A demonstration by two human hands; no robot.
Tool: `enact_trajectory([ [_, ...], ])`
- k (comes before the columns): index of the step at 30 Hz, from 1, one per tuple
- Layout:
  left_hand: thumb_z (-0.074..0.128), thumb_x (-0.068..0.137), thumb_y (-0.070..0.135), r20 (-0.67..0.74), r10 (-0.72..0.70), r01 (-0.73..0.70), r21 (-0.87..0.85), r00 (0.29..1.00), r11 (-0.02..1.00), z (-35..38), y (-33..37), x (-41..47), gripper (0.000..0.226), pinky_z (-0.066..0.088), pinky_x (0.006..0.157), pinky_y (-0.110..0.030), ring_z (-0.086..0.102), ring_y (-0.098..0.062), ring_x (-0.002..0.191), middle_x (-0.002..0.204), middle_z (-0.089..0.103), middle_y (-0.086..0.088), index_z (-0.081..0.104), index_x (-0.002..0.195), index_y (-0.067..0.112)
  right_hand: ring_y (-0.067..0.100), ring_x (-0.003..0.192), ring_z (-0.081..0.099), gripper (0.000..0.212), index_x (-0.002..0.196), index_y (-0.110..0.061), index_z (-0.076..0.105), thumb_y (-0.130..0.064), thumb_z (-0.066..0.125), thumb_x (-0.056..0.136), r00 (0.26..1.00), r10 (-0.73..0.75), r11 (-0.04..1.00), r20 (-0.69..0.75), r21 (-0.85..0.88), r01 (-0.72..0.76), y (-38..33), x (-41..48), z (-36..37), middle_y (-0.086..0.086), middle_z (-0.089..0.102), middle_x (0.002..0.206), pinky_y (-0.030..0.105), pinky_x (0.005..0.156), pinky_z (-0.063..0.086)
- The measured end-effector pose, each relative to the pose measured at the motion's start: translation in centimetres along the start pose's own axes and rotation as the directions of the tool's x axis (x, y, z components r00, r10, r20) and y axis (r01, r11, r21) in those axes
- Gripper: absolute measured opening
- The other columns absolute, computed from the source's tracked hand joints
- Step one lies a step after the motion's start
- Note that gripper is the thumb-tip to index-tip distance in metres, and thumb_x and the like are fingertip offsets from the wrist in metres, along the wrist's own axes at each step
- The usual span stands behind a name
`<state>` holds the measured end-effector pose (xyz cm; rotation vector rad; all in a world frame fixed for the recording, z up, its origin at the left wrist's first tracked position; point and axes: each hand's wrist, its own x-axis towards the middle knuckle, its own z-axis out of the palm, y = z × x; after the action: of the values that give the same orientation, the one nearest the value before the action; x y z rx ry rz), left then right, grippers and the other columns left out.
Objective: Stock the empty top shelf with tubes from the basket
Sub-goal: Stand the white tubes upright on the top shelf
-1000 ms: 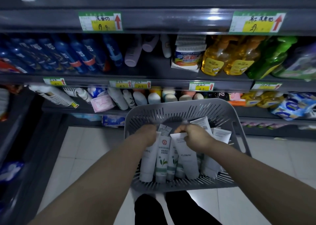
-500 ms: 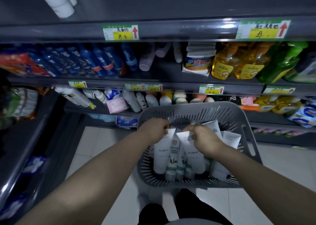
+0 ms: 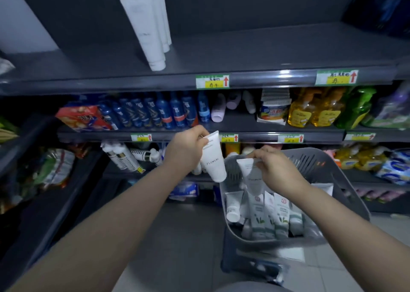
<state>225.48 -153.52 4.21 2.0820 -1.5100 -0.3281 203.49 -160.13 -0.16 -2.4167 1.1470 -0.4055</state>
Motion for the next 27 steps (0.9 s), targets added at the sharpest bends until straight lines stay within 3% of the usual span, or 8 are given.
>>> enact_trajectory([
  [5,0.051,0.094,0.027,-0.017,0.029,-0.027,0.110,0.999,0.994,-5.6,-1.8,-2.3,0.014,0.053,0.072,-0.038,0.062,-0.020,0.088,0.093,0.069,0.005,0.065,0.098,0.029,0.026,0.099,0.059,0.031,0.100,-0.026,0.064,-0.002,0.051,0.085,0.999,0.041,0.993,-0.030,-0.106,-0.044,-6.2,-0.8,0.2,0.001,0.060,0.105,0.039,0.077,0.050],
  [9,0.055,0.092,0.030,-0.081,0.110,-0.089,0.229,0.991,0.969,-9.7,-1.9,-3.4,0.015,0.044,0.070,-0.030,0.062,-0.020,0.097,0.101,0.070,0.006,0.068,0.099,0.029,0.031,0.101,0.060,0.029,0.111,-0.024,0.063,-0.008,0.051,0.089,0.983,0.050,0.987,-0.179,-0.142,-0.076,-10.3,-1.0,-1.0,0.005,0.061,0.111,0.042,0.078,0.051],
  [14,0.054,0.092,0.026,-0.168,0.200,-0.156,0.244,0.965,0.957,-14.8,-0.1,-3.2,0.016,0.043,0.067,-0.029,0.062,-0.021,0.094,0.100,0.070,0.003,0.070,0.095,0.025,0.030,0.104,0.057,0.039,0.115,-0.025,0.062,-0.002,0.051,0.086,0.943,0.022,0.981,-0.333,-0.173,-0.084,-14.6,-0.2,-3.9,0.004,0.059,0.107,0.040,0.080,0.048],
  [18,0.055,0.091,0.023,-0.268,0.214,-0.177,0.156,0.939,0.972,-18.7,1.7,-1.2,0.016,0.042,0.066,-0.028,0.060,-0.018,0.088,0.100,0.069,0.001,0.070,0.091,0.024,0.029,0.111,0.052,0.044,0.116,-0.024,0.063,0.002,0.050,0.083,0.876,-0.012,0.977,-0.482,-0.193,-0.093,-17.3,1.2,-6.9,0.004,0.061,0.110,0.039,0.082,0.044],
  [23,0.055,0.090,0.020,-0.304,0.238,-0.192,0.176,0.922,0.966,-21.2,3.2,2.0,0.016,0.039,0.066,-0.027,0.057,-0.016,0.086,0.093,0.067,0.005,0.069,0.088,0.026,0.028,0.111,0.051,0.041,0.116,-0.024,0.061,0.002,0.049,0.085,0.833,-0.009,0.978,-0.553,-0.178,-0.107,-18.7,3.3,-9.5,0.003,0.061,0.112,0.040,0.084,0.043],
  [27,0.049,0.088,0.012,-0.283,0.306,-0.257,0.196,0.909,0.946,-21.8,4.6,5.1,0.024,0.047,0.070,-0.029,0.060,-0.018,0.093,0.098,0.068,0.005,0.071,0.091,0.021,0.027,0.110,0.050,0.042,0.115,-0.024,0.060,0.001,0.048,0.085,0.822,-0.006,0.977,-0.569,-0.178,-0.116,-18.9,5.9,-10.8,0.002,0.060,0.111,0.040,0.083,0.041],
])
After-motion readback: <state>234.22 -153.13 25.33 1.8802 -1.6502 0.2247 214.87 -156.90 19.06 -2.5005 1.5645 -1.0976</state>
